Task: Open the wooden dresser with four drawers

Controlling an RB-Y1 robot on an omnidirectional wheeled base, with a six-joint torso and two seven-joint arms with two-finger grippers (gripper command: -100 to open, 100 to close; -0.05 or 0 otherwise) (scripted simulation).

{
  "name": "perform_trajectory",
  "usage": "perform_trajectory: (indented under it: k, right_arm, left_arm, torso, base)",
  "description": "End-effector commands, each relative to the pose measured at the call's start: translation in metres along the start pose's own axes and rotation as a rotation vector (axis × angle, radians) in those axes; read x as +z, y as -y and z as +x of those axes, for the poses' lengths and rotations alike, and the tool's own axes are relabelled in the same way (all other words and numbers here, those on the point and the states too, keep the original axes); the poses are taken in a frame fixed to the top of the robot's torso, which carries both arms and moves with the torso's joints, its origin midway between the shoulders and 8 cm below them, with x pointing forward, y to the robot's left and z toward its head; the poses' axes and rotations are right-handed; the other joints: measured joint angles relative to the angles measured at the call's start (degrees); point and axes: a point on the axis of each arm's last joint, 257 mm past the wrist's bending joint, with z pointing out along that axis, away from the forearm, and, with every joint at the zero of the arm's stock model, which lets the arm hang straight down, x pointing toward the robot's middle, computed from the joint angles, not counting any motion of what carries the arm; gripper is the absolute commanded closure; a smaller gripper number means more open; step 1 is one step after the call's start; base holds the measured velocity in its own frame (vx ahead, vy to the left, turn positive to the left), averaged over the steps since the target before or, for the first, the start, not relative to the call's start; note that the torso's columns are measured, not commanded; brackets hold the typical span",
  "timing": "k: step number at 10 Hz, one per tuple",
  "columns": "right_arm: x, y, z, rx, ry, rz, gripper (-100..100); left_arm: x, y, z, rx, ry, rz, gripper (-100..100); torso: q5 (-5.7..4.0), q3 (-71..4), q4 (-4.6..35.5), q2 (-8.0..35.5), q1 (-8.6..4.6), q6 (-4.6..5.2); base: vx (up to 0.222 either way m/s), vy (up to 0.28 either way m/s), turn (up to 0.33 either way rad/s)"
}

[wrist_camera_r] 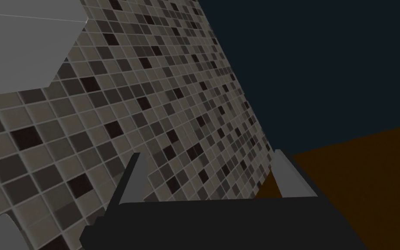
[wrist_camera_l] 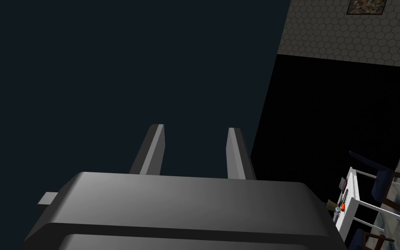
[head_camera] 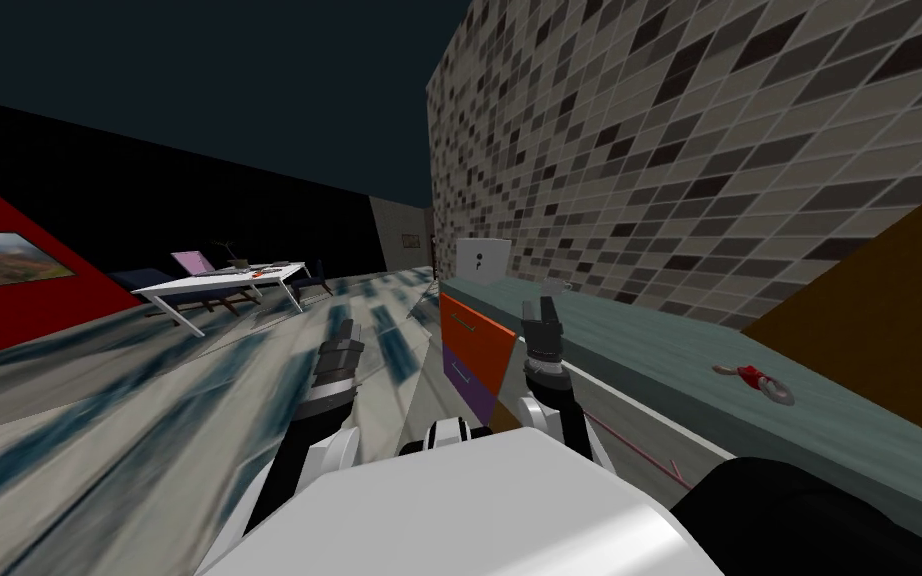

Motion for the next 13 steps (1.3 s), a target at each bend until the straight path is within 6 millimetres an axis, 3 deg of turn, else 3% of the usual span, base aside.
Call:
perform_trajectory:
  k: [1,7,13]
  right_arm:
    - [0.0,-0.002,0.015,-0.051,-0.085,-0.022,-100]
    - [-0.007,-0.014,0.06,-0.259,-0.305,-0.129,-100]
    - [-0.018,-0.021,0.09,-0.416,-0.433,-0.222,-100]
  left_arm:
    - [0.0,0.0,0.0,0.0,0.0,0.0,0]
    - [0.0,0.0,0.0,0.0,0.0,0.0,0]
    - [0.0,0.0,0.0,0.0,0.0,0.0,0]
  torso:
    - [0.0,-1.1,0.6,0.5,0.01,0.0]
    - [0.0,-1.4,0.8,0.7,0.02,-0.01]
    - [-0.01,-1.4,0.8,0.7,-0.01,0.0]
  base:
    - [0.02,0.013,-0.052]
    - [0.042,0.028,-0.086]
    - [0.03,0.029,-0.072]
